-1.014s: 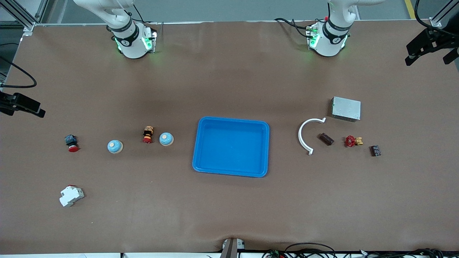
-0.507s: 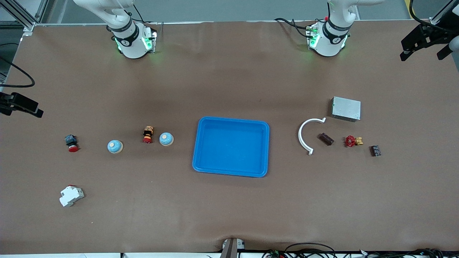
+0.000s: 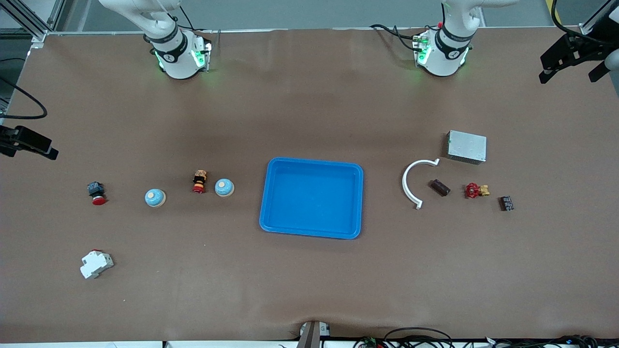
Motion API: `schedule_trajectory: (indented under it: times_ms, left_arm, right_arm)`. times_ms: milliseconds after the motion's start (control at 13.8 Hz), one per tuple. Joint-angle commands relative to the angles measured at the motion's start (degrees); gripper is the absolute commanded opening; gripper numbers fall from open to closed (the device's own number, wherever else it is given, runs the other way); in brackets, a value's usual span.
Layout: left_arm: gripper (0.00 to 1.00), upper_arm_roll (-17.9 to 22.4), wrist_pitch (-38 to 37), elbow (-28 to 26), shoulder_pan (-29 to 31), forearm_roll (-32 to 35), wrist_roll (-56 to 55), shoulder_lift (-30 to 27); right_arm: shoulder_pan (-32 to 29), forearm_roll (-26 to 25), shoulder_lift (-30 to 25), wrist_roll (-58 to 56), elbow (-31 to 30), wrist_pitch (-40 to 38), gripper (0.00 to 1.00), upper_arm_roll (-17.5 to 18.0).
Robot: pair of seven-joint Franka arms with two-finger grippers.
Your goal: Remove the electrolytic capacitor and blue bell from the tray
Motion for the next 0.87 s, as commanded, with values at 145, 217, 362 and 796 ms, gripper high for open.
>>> schedule_trajectory:
  times_ms: [145,217,362,796]
  left_arm:
    - [1.00,-0.2,0.3,3.8,-0.4,-1.5,1.0,4.7]
    - [1.00,-0.2,0.3,4.7,-0.4,-1.5,1.0,5.7]
    - [1.00,-0.2,0.3,5.3,-0.4,-1.4,0.7,6.4]
    - [1.00,-0.4,0.3,5.8,-0.4,-1.5,1.2,7.1]
  right_arm:
    - [-0.3,-0.6,-0.9,0.4,-0.8,0.8,1.00,0.2]
    - [-0.3,-0.6,-0.8,0.4,-1.0,0.7,1.00,0.1]
    - [-0.4,-0.6,-0.7,0.4,-1.1,1.3,1.00,0.1]
    - [0.0,-2.0,-0.8,0.5,-1.2,3.1,1.00,0.2]
